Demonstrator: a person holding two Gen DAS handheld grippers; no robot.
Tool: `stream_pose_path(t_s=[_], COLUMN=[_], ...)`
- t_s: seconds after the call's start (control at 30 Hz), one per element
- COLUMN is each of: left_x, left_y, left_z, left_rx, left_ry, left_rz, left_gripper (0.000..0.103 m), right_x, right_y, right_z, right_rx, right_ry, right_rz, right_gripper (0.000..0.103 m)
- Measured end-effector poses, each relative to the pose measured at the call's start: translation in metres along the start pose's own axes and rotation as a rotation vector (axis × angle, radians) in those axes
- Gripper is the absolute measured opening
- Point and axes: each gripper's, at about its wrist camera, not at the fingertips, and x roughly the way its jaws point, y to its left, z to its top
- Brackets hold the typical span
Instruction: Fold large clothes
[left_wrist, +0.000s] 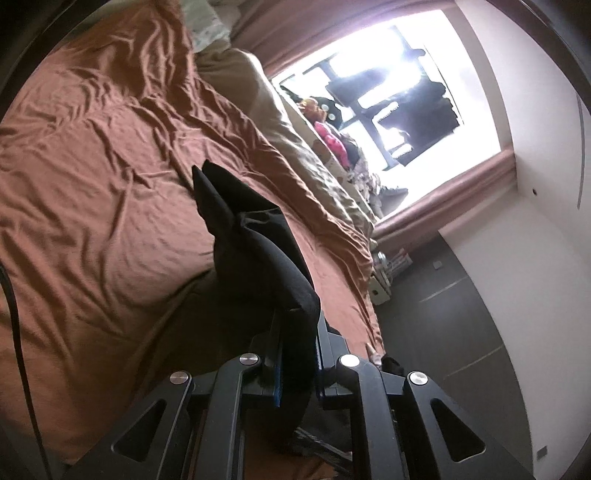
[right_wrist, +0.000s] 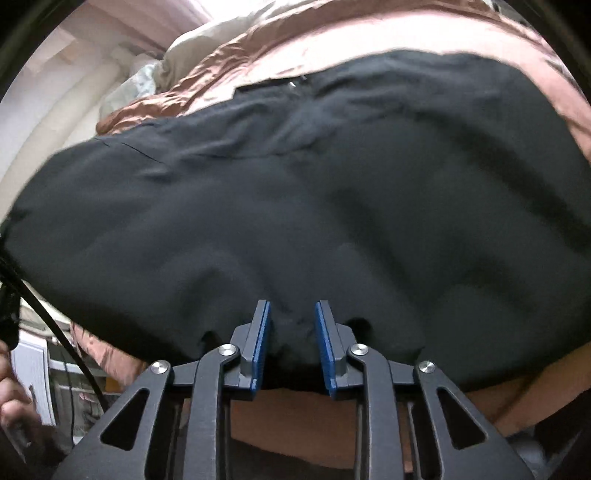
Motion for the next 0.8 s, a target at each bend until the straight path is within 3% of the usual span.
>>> stream_pose_path(t_s=[0.2, 0.43, 0.63, 0.8], left_x=[0.017, 0.037, 0.056, 0.088], left_y=[-0.036, -0.08, -0.114, -0.143], left_z=[-0.013, -0.025, -0.037, -0.052], left_rx=[0.083, 0.171, 0.224, 0.266], left_ry=[0.035, 0.072, 0.112, 0.167], left_rz=[-0.021, -0.058, -0.084, -0.097], left_gripper=[0.012, 0.012, 0.012, 0.012], right_x=[0.02, 0.011, -0.033, -0.094], right_y=[-0.003, -0.005, -0.029, -0.064], right_z=[-0.006, -0.007, -0.001, -0.005], right_rx=[0.004, -0.016, 0.036, 0.066], right_ry=[-0.008, 0.008, -0.036, -0.154], right_rz=[-0.008, 0.028, 0.151, 0.188], right_gripper=[0.018, 0.018, 0.018, 0.018])
